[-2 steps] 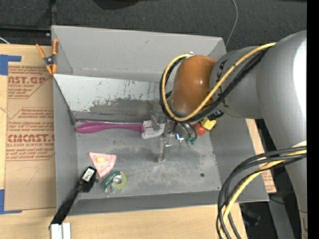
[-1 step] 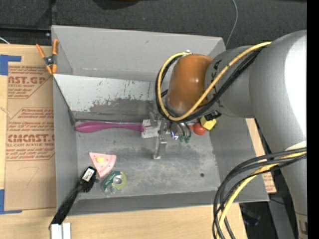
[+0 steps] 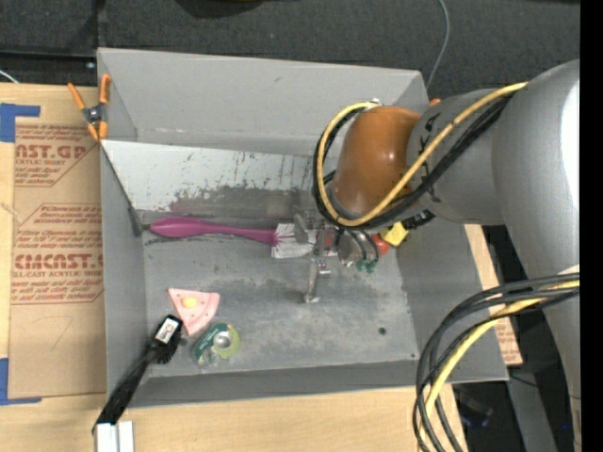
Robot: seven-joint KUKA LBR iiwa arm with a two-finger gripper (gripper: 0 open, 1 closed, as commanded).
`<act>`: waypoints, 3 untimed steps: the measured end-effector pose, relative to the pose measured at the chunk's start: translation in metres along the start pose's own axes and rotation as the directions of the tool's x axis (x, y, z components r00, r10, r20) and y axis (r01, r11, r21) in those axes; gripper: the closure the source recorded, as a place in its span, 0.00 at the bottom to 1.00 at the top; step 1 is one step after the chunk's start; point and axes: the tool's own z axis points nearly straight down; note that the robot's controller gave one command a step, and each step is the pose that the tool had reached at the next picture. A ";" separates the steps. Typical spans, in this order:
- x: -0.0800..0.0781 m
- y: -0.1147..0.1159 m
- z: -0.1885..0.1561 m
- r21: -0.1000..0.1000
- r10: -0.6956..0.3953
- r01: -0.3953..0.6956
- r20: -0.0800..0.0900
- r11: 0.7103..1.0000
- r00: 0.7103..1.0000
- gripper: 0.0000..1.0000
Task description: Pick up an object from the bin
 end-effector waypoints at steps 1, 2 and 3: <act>0.027 -0.134 0.004 0.002 0.222 -0.222 -0.001 0.975 0.975 0.00; 0.007 -0.083 0.004 -0.005 -0.035 0.035 0.008 0.999 0.999 1.00; 0.007 -0.083 0.004 -0.005 -0.035 0.035 0.008 0.999 0.999 1.00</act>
Offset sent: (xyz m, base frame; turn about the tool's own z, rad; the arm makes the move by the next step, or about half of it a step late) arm -0.0032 -0.0845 -0.0046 -0.0344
